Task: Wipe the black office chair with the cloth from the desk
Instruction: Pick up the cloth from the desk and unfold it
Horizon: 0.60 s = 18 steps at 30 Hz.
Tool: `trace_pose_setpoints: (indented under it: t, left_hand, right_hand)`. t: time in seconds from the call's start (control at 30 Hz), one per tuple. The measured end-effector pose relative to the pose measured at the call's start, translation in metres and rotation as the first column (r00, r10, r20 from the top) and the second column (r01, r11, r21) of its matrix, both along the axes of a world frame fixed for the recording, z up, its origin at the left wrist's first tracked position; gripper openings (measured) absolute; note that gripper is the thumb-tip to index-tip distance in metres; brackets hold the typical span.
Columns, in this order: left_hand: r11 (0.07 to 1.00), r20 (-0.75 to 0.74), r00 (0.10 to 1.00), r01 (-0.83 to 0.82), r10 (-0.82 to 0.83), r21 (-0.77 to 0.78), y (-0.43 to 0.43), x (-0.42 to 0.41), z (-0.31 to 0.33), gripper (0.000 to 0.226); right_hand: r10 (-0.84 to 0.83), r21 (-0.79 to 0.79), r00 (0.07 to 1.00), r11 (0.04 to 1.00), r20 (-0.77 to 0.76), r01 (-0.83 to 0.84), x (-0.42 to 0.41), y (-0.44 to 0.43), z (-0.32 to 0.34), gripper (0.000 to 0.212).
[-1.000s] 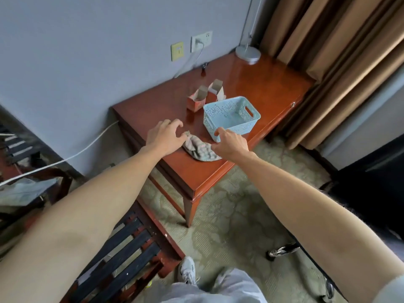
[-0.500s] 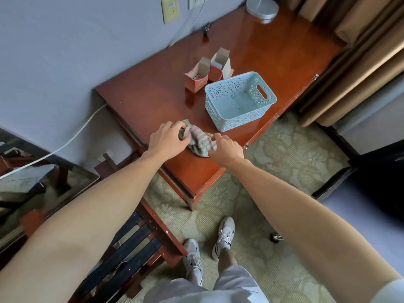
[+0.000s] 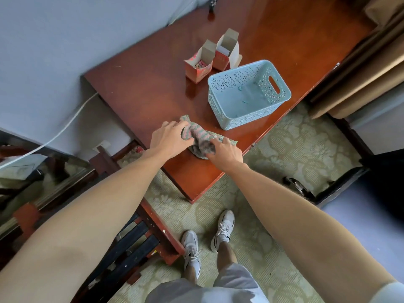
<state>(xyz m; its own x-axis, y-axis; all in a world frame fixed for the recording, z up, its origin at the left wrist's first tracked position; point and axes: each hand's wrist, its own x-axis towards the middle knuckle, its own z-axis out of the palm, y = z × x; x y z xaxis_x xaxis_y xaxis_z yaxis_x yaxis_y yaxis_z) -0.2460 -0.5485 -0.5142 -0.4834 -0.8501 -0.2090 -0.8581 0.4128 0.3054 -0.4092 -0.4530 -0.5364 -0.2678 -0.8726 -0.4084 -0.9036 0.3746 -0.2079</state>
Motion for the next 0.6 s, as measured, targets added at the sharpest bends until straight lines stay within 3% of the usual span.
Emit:
trace_pose_setpoints:
  t: [0.17,0.3,0.43,0.6]
  left_hand:
    - [0.998,0.053,0.997,0.062,-0.063,0.024,-0.001,-0.008,-0.008,0.06]
    - [0.982,0.098,0.978,0.177,-0.182,0.062,0.006,-0.019,-0.015,0.047]
    - [0.981,0.055,0.98,0.187,-0.19,0.049,0.018,-0.021,-0.02,0.028]
    - [0.976,-0.045,0.975,0.218,-0.218,-0.01,0.021,-0.03,-0.006,0.025]
  right_hand:
    - [0.107,0.045,0.99,0.994,-0.087,-0.103,-0.006,-0.001,-0.005,0.038]
    - [0.127,0.048,0.983,0.991,-0.129,-0.122,-0.013,0.002,-0.005,0.028]
    - [0.099,0.033,0.988,0.995,-0.115,-0.095,-0.02,0.01,-0.001,0.022]
    - [0.065,-0.036,0.987,0.997,-0.148,-0.071,-0.035,0.017,0.015,0.014]
